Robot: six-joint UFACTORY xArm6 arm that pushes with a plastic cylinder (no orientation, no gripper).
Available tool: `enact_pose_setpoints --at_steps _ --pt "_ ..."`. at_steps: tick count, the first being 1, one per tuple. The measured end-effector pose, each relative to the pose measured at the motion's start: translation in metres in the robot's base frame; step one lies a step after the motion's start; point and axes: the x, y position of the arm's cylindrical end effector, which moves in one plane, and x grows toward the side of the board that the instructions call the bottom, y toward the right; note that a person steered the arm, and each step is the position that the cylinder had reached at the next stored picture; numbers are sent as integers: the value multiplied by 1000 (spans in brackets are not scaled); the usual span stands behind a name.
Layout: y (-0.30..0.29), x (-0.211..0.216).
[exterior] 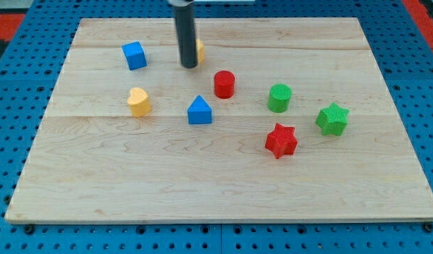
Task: Move the red circle towards the bottom left of the blue cube
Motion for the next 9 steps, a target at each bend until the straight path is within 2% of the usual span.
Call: enact_pose_setpoints --at_steps 1,2,3,6,7,9 --pt "-16 -57" --pt "-12 -33" --pt "52 49" --pt "121 138" --pt "116 145" --pt "27 132"
